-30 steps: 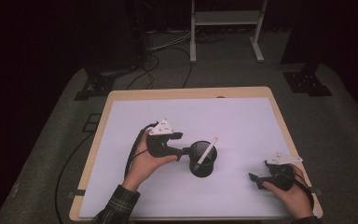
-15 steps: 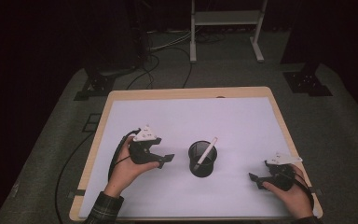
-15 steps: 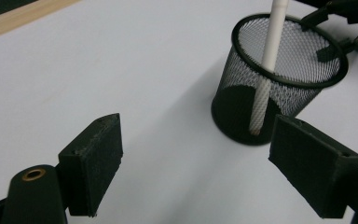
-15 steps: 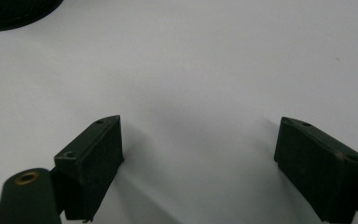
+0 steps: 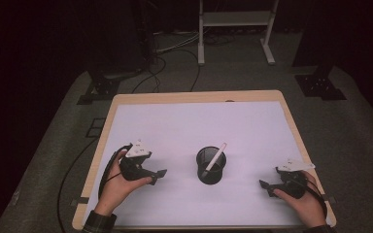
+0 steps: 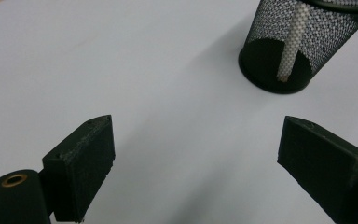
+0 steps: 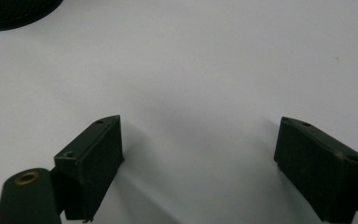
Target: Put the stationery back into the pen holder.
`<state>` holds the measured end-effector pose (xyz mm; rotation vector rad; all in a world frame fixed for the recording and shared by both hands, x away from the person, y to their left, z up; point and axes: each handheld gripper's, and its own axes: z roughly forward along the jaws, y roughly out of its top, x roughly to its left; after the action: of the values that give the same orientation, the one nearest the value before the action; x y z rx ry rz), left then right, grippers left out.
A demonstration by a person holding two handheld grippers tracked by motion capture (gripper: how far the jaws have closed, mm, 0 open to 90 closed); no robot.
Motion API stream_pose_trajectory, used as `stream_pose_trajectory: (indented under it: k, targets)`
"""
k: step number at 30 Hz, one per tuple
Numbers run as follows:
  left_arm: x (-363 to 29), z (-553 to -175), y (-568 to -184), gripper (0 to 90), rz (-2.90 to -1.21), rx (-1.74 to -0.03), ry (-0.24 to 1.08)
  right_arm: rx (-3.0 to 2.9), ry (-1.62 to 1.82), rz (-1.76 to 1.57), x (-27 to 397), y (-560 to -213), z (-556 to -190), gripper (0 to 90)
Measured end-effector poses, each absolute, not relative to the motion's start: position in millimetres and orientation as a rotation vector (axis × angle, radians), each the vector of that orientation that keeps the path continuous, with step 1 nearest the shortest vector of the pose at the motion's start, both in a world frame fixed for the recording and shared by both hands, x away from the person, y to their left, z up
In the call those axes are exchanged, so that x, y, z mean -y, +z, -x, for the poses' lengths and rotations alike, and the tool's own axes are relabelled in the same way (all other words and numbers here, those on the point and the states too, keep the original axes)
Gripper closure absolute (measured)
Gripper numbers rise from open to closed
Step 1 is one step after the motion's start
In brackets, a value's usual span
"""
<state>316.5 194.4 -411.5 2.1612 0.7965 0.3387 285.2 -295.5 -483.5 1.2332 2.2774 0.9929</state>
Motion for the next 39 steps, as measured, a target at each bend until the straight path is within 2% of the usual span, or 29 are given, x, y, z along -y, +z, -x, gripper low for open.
stream_pose_trajectory:
  k: [24, 32, 39]
  targets:
    - [-248.0, -282.8, -458.1, 10.0, -2.225, -0.955, 0.374, -2.277, 0.994, -1.234, 295.6, -483.5, -285.3, 14.1]
    - [-251.5, -278.8, -471.4, 9.7, -2.262, -0.945, 0.386, -2.277, 0.994, -1.234, 295.6, -483.5, -285.3, 14.1]
    - [-255.7, -277.0, -476.0, 8.5, -2.222, -0.906, 0.395, -2.277, 0.994, -1.233, 295.6, -483.5, -285.2, 14.1]
